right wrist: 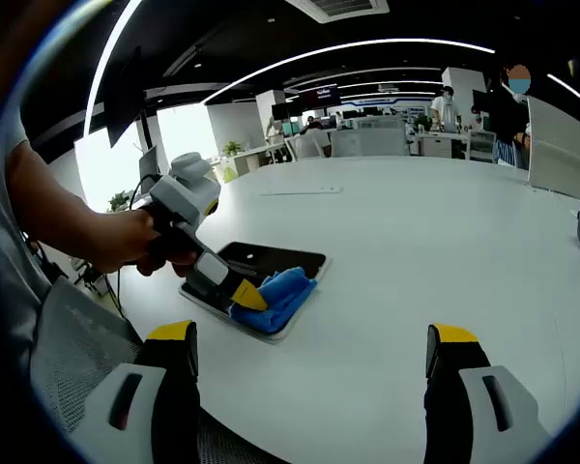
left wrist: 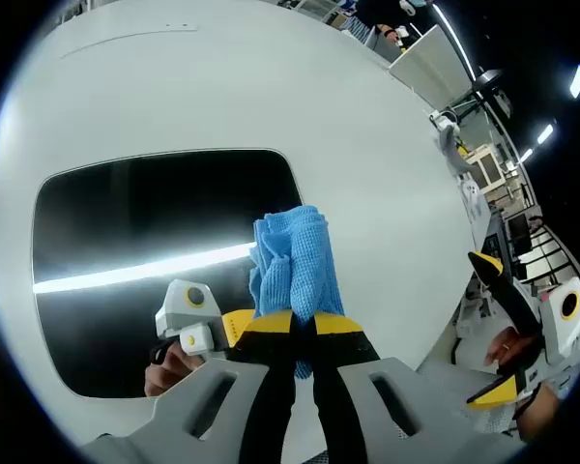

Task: Wipe the mirror surface with the cleaning cloth until all visible marks leave the cleaned area.

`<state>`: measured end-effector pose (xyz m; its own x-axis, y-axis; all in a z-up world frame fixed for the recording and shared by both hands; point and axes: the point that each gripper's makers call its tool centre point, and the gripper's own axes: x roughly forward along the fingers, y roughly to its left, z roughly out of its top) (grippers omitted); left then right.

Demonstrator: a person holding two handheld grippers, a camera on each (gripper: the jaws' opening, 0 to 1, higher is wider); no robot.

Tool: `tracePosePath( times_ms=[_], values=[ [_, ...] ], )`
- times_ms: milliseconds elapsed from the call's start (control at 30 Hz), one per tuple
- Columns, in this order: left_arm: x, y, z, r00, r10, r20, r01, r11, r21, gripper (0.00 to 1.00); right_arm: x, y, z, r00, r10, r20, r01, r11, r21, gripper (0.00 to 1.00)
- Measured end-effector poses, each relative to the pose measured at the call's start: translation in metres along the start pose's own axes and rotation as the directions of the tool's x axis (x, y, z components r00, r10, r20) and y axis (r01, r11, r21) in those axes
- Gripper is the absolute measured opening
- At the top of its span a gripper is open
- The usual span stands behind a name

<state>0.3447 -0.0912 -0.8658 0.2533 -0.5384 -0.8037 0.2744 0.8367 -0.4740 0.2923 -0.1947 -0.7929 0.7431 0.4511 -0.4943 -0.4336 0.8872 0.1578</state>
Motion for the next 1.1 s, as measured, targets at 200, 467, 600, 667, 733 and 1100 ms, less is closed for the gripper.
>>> tracePosePath(
  times_ms=[200, 467, 600, 667, 733, 1100],
  values=[
    [0.001, 0.000, 0.003, 1.000, 0.010, 0.011, -0.010, 1.000, -0.001, 0.02, 0.000, 0.000, 0.000, 1.000, 0.002, 0.002, -0.002, 1.000, 0.000, 0.98],
    [0.004, 0.001, 0.013, 1.000, 0.019, 0.013, -0.019, 1.000, 0.004, 0.02, 0.000, 0.000, 0.001, 1.000, 0.002, 0.006, -0.002, 1.000, 0.005, 0.97],
    [0.008, 0.004, 0.023, 1.000, 0.025, 0.017, -0.025, 1.000, 0.004, 0.02, 0.000, 0.000, 0.001, 1.000, 0.003, 0.006, -0.003, 1.000, 0.007, 0.97],
    [0.009, 0.005, 0.028, 0.999, 0.029, 0.021, -0.029, 1.000, 0.005, 0.02, 0.000, 0.000, 0.001, 1.000, 0.004, 0.006, -0.004, 1.000, 0.008, 0.97],
    [0.010, 0.007, 0.033, 0.999, 0.031, 0.021, -0.032, 0.999, 0.003, 0.02, 0.000, 0.000, 0.000, 1.000, 0.004, 0.005, -0.004, 1.000, 0.009, 0.97],
    [0.018, 0.013, 0.059, 0.999, 0.037, 0.030, -0.037, 0.999, -0.012, 0.02, 0.000, -0.002, 0.000, 1.000, -0.006, 0.005, 0.006, 1.000, 0.020, 0.97]
  ],
)
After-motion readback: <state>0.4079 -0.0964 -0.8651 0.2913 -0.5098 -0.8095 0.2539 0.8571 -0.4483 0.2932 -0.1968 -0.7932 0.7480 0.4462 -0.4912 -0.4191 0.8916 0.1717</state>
